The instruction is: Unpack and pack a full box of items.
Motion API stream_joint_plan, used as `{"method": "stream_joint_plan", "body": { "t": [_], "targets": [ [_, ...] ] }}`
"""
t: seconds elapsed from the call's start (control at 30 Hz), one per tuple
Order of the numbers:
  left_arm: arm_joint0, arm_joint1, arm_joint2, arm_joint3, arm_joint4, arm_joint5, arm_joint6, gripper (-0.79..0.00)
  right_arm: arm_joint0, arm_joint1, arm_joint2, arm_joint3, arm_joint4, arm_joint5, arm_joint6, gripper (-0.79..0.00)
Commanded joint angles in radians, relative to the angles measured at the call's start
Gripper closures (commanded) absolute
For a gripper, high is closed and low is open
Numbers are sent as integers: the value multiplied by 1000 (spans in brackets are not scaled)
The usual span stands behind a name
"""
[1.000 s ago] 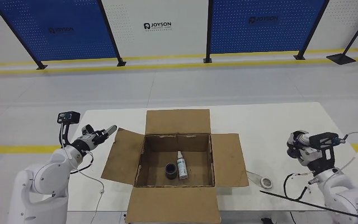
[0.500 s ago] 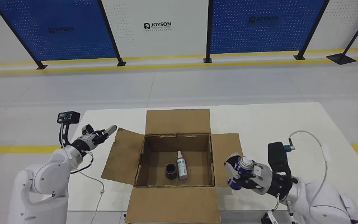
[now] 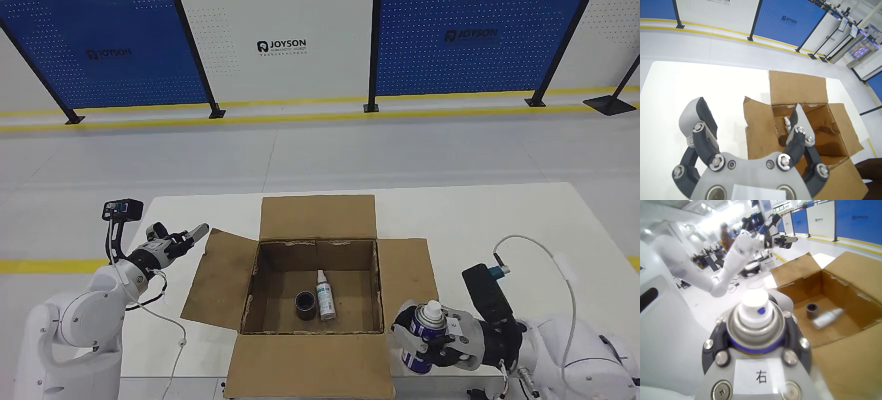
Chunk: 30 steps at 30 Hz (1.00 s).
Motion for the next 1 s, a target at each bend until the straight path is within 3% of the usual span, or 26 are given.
{"method": "stream_joint_plan", "body": {
  "t": [0.0, 0.13, 0.23, 0.33, 0.43, 0.77, 0.97],
  "targets": [
    [0, 0, 0, 0, 0, 0, 0, -785, 5, 1, 23, 4, -51, 23, -71, 0],
    [0, 0, 0, 0, 0, 0, 0, -785, 26, 0, 49, 15, -212, 78, -189, 0],
    [0, 0, 0, 0, 0, 0, 0, -785, 58, -2, 54, 27, -427, 171, -285, 0],
    [0, 0, 0, 0, 0, 0, 0, -785, 101, -10, -9, 68, -693, 283, -426, 0],
    [0, 0, 0, 0, 0, 0, 0, -785, 138, -14, -81, 104, -915, 331, -517, 0],
    [0, 0, 0, 0, 0, 0, 0, -785, 138, -14, -81, 104, -915, 331, -517, 0],
    [0, 0, 0, 0, 0, 0, 0, -785, 129, -14, -69, 112, -865, 334, -583, 0]
  ]
}}
